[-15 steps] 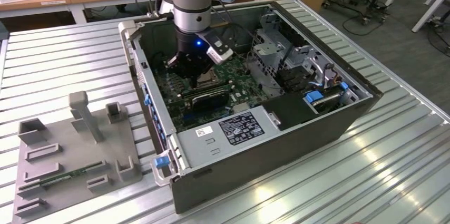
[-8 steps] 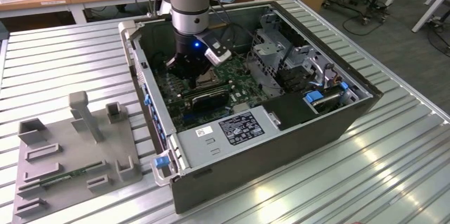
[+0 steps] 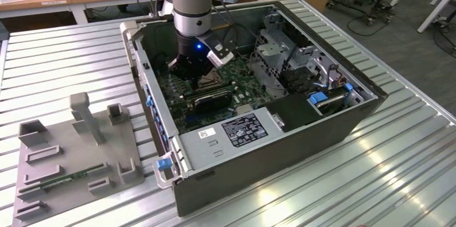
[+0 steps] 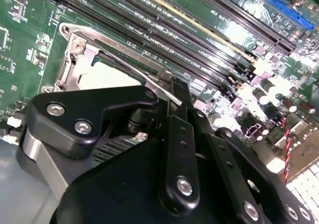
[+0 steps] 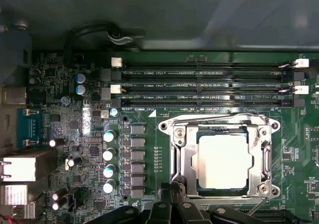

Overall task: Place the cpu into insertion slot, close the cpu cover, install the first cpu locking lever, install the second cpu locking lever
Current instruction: 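Install the second cpu locking lever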

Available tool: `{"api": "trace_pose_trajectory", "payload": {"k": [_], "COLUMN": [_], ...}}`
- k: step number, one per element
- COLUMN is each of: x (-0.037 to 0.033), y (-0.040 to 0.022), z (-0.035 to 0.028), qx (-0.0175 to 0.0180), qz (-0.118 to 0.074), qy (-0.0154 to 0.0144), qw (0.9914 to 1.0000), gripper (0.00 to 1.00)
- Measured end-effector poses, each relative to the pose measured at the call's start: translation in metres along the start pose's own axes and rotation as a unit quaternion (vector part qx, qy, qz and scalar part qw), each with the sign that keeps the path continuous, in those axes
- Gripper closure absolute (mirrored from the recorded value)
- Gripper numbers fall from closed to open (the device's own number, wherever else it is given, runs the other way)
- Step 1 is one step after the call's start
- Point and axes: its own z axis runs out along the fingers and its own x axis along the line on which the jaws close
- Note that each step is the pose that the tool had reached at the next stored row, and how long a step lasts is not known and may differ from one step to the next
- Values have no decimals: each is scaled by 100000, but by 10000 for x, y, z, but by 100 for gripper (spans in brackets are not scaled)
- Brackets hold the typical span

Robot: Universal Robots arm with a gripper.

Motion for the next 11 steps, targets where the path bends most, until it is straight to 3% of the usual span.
{"api": "trace_pose_trajectory", "payload": {"k": [7, 11], "x": [0, -3], "y": [-2, -1], "z": [-14, -149], "qx": [15, 5], "qz": [-6, -1], "qy": [19, 11], "qw": [100000, 100000], "gripper": [89, 89]}}
